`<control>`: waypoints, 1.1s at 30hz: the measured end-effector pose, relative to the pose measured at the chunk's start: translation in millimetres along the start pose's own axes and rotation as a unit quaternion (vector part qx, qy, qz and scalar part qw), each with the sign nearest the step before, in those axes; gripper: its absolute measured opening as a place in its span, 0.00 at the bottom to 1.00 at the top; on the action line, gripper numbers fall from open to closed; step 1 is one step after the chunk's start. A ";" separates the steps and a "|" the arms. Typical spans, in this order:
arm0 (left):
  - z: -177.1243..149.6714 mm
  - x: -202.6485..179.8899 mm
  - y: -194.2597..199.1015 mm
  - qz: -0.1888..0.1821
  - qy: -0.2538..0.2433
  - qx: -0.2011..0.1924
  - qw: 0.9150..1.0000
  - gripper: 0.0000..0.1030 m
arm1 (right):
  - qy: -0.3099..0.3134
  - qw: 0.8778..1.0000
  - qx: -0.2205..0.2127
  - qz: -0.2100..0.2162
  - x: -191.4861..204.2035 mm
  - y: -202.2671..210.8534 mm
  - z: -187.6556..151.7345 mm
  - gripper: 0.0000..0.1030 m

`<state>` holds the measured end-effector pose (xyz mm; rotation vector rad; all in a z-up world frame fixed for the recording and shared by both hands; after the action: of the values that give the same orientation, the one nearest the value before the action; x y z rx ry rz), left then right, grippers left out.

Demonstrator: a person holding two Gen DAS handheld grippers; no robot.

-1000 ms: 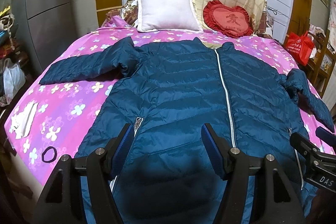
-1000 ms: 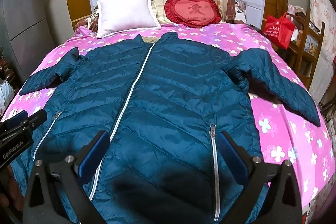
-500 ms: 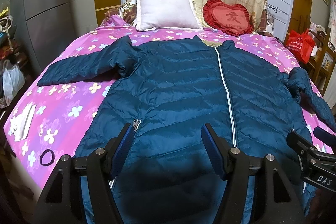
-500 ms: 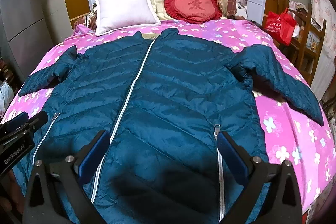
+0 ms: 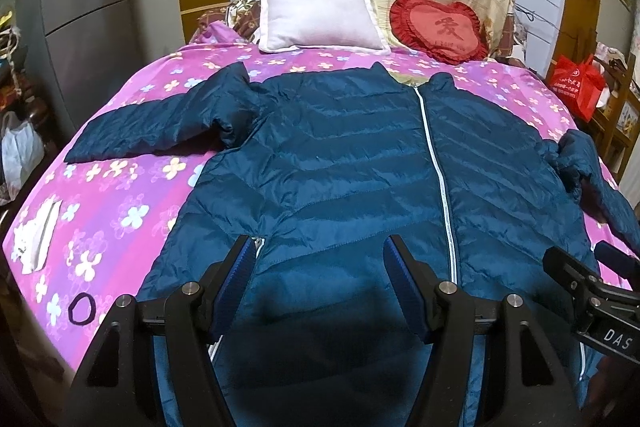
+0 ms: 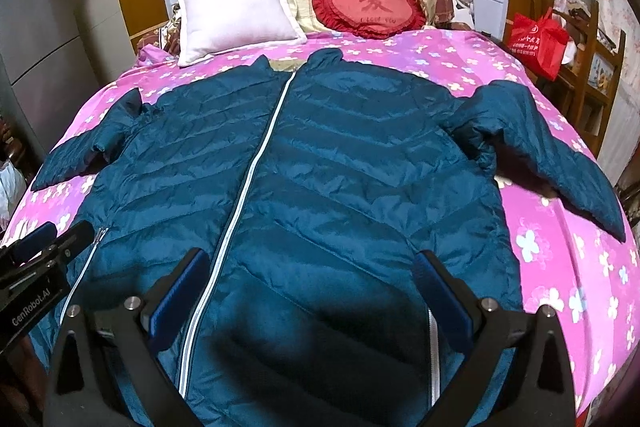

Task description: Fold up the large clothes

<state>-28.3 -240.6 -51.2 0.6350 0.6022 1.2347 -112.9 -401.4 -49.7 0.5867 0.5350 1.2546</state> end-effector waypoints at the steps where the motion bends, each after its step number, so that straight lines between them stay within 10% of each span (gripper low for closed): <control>1: 0.5 -0.2 -0.9 0.000 0.001 0.001 1.000 0.45 | 0.000 1.000 0.000 0.000 0.1 -1.7 1.0 1.00; 33: 4.8 -4.2 -13.6 0.002 0.001 0.006 1.000 0.45 | 0.000 1.000 0.010 -0.008 -1.5 -20.9 5.7 1.00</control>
<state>-16.8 -248.0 -57.4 0.6450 0.6106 1.2369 -94.6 -407.8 -59.4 0.5983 0.5519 1.2354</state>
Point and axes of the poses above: each gripper's, at about its wrist camera, not at the fingertips, and y roughly against the way its jaws point, x to its left, z to its top, the point moved 8 cm from there along -y, roughly the way its jaws point, and after that the axes turned 5 degrees about y, right-handed, at the moved point
